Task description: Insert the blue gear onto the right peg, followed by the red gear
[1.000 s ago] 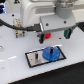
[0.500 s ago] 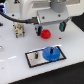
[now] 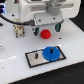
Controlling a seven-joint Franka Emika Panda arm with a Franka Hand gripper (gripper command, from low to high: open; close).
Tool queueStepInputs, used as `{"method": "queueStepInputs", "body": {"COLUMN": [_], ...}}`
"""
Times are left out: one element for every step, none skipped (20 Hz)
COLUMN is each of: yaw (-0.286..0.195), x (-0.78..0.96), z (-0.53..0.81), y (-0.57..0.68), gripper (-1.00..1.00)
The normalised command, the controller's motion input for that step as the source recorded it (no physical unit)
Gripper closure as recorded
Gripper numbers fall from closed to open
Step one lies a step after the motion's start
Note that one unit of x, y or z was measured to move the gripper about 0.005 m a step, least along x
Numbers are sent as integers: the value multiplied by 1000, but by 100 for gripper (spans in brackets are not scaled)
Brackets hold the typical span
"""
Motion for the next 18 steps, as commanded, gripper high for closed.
{"method": "queueStepInputs", "body": {"yaw": [0,0,0,0,0,0,0,0,0,0,0,0,0,0,0,0,0,0], "x": [-315,-221,-197,-184,-169,-134,-127,-106,-79,-92,-92,-99,-108,-120,-120,-128,-146,-139], "z": [-288,-271,-270,-261,-248,-252,-259,-270,-277,-274,-254,-221,-192,-198,-202,-207,-178,-167], "y": [78,86,78,80,56,7,-1,-2,-2,-1,-1,-4,-9,0,5,18,4,3], "gripper": [-100,-100,-100,-100,-100,-100,-100,-100,-100,-100,-100,-100,100,100,100,100,100,100]}}
